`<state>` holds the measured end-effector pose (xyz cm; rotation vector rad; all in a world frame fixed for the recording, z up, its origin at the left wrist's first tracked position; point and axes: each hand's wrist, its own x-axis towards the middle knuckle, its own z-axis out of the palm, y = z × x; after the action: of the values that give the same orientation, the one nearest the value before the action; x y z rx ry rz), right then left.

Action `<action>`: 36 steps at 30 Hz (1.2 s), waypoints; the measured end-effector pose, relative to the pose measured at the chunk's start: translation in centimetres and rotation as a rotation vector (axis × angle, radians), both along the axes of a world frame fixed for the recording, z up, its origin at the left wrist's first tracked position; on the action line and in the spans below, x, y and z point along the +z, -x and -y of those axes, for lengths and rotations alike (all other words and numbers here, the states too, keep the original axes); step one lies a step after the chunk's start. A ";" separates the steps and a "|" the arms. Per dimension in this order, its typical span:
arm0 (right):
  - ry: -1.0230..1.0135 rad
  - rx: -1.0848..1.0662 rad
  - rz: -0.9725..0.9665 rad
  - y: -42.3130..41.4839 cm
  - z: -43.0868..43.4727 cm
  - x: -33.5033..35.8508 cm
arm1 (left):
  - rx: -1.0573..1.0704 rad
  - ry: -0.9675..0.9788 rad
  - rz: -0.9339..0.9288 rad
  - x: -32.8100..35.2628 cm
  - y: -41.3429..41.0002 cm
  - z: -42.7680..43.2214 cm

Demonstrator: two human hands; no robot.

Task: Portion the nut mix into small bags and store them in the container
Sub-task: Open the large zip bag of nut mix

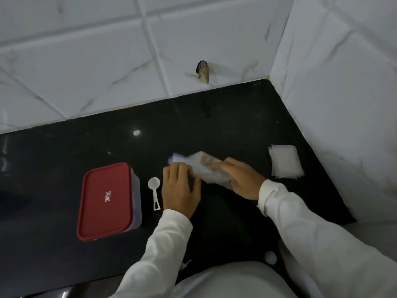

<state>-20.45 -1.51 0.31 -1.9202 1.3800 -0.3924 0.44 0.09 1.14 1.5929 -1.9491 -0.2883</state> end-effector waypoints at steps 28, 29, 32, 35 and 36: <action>0.361 -0.089 -0.267 -0.1 -3.6 3.8 | -0.474 -0.367 0.089 4.0 -0.6 2.3; 0.289 -0.093 -0.222 0.0 -3.9 4.0 | -0.463 -0.325 0.059 3.9 -0.8 2.2; 0.234 -0.088 -0.025 0.1 -4.3 4.3 | -0.434 -0.325 -0.012 3.8 -1.1 1.8; 0.436 -0.118 -0.127 -0.1 -4.5 4.4 | -0.447 -0.568 0.017 4.7 -0.9 1.3; 0.481 -0.130 -0.194 -0.2 -4.3 4.5 | -0.470 -0.650 0.030 5.0 -0.7 1.1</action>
<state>-20.21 2.81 4.86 -2.3073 1.6550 -0.6646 1.19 -0.99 6.15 1.4629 -2.3839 -1.1937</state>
